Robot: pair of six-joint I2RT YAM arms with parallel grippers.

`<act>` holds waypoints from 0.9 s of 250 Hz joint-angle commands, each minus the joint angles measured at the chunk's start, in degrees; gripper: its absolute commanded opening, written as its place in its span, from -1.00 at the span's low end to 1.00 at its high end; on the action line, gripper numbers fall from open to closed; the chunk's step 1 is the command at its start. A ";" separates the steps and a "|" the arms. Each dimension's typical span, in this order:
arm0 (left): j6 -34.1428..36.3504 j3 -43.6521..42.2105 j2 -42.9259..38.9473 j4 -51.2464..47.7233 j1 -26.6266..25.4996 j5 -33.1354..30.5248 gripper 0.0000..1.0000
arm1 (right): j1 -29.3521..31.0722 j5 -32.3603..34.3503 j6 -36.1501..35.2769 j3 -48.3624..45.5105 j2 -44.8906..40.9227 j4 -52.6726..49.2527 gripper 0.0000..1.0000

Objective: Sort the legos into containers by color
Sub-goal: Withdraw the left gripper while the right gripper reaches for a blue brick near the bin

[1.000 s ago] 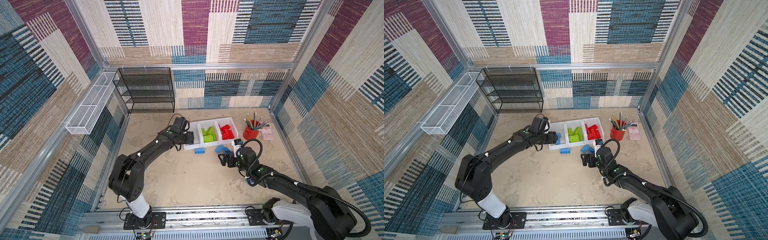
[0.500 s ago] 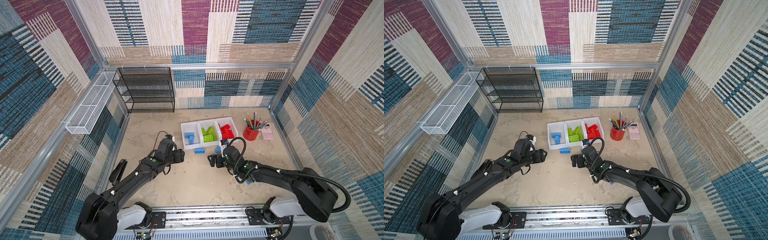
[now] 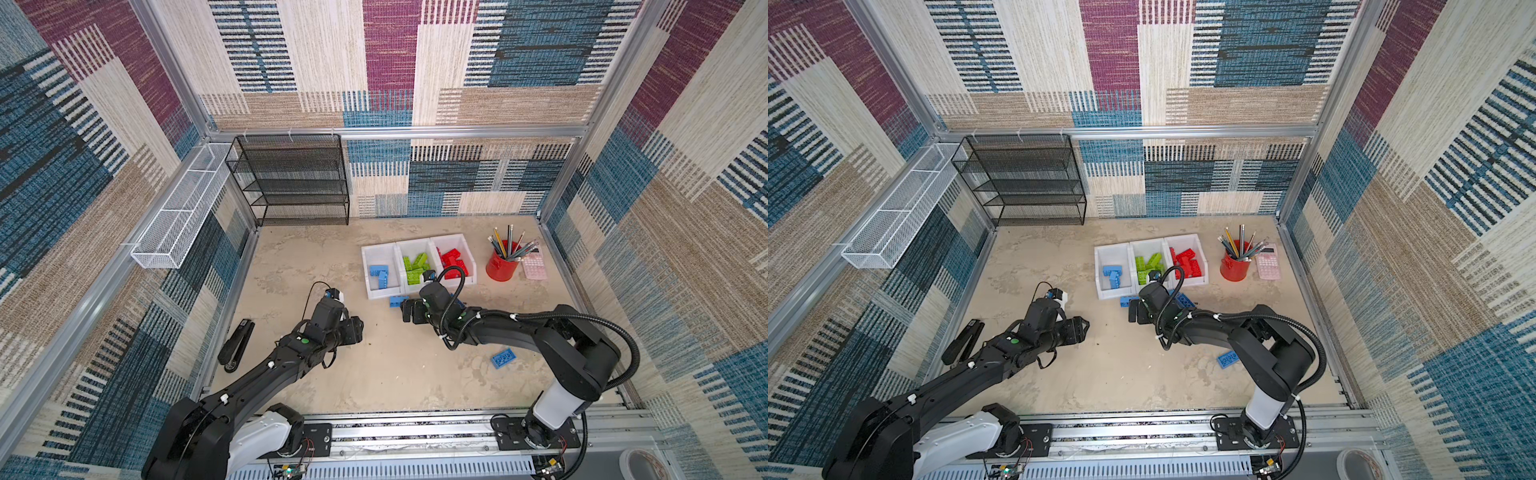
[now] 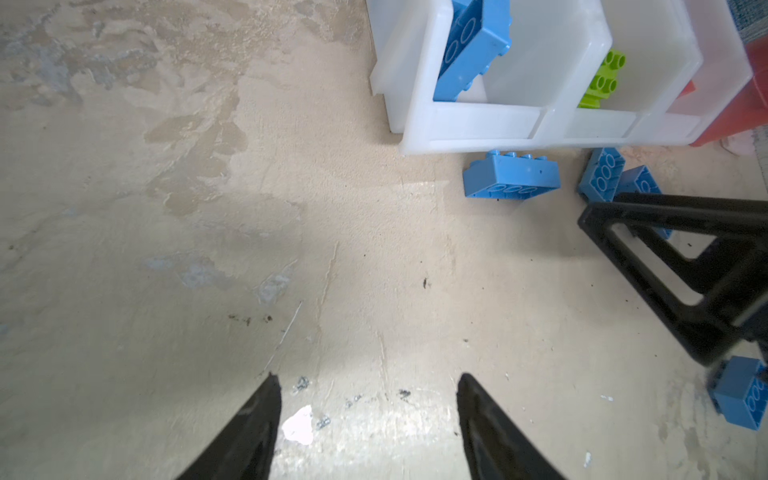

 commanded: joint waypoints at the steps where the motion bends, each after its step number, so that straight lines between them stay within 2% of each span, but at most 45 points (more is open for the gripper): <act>1: 1.58 0.14 -0.77 1.49 0.10 -0.22 0.36 | 0.15 2.76 1.60 2.62 2.94 1.64 0.98; 62: 1.84 -0.27 -3.41 1.26 0.11 0.01 0.36 | 1.68 5.27 0.56 9.70 9.67 -0.50 0.97; 133: 1.40 -0.45 -3.94 1.77 0.10 0.80 0.36 | 2.87 7.42 5.84 13.75 14.79 -3.29 1.00; 182: 1.36 -0.58 -4.27 1.76 0.10 0.74 0.36 | 3.70 10.37 6.02 17.67 17.75 -6.91 1.00; 206: 1.23 -0.61 -4.41 1.73 0.13 0.56 0.36 | 4.00 11.13 5.74 18.36 18.56 -7.98 0.92; 225: 1.23 -0.57 -4.38 1.72 0.10 0.57 0.36 | 4.15 10.73 5.26 18.47 18.78 -8.16 0.75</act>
